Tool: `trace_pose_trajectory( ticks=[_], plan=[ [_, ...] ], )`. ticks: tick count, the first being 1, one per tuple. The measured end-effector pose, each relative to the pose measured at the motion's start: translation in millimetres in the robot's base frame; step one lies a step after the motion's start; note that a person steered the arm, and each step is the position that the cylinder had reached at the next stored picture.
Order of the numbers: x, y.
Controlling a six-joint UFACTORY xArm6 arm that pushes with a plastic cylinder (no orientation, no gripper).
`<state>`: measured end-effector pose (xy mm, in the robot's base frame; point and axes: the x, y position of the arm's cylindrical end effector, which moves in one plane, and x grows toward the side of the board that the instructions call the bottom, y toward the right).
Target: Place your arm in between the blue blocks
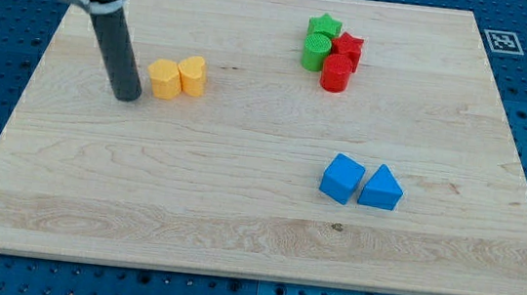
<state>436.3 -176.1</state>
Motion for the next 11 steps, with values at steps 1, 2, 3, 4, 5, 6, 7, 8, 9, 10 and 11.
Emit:
trace_pose_trajectory(
  ticks=[1, 2, 3, 4, 5, 6, 7, 8, 9, 10, 11],
  plan=[
    [24.8, 1.6],
    [26.6, 25.7],
    [48.3, 60.7],
    [64.3, 98.0],
    [77.8, 134.5],
    [98.1, 167.8],
    [104.2, 174.1],
    [115.9, 188.0],
    [126.8, 203.6],
    [128.3, 228.7],
    [128.3, 247.2]
  ],
)
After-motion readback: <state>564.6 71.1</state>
